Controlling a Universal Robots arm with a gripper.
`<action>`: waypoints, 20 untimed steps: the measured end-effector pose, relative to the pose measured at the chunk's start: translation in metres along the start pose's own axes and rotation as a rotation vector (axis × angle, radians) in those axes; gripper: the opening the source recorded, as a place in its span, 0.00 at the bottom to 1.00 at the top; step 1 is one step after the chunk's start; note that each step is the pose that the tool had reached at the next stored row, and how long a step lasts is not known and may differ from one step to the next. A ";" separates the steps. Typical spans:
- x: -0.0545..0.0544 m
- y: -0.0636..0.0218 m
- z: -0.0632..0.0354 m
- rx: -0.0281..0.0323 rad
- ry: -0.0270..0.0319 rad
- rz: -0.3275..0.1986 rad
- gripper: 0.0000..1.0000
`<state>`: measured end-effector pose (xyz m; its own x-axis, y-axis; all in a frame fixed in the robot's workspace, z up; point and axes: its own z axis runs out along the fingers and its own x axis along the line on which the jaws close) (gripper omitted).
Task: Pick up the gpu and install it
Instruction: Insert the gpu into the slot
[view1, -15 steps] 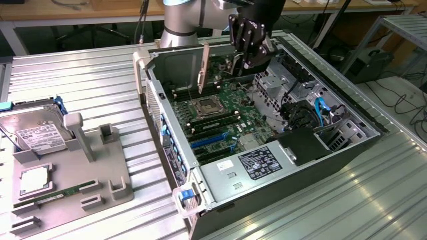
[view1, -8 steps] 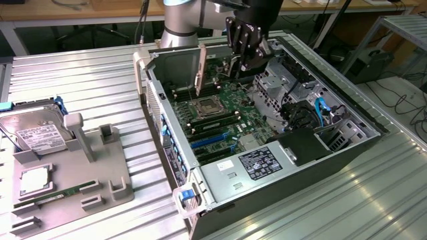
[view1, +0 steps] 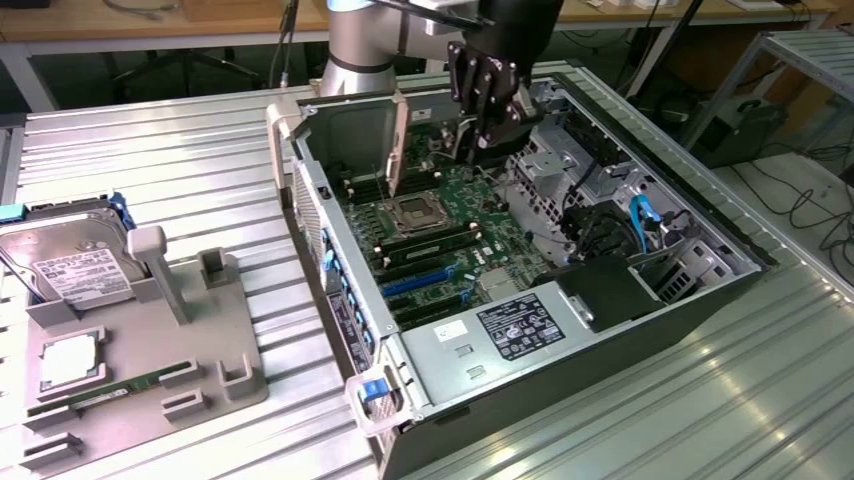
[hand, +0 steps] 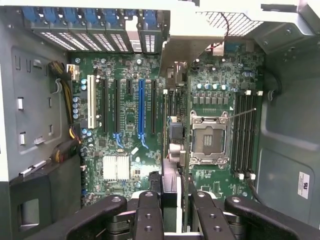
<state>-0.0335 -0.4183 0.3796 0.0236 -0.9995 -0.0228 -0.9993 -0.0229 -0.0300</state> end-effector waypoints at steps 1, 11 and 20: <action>0.000 0.0004 0.0036 0.0002 0.0001 0.006 0.28; 0.003 0.0009 0.0154 -0.0128 0.0008 0.032 0.28; 0.009 0.0013 0.0252 -0.0228 0.0007 0.034 0.28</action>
<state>-0.0339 -0.4265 0.3542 -0.0102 -0.9997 -0.0227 -0.9999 0.0103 -0.0064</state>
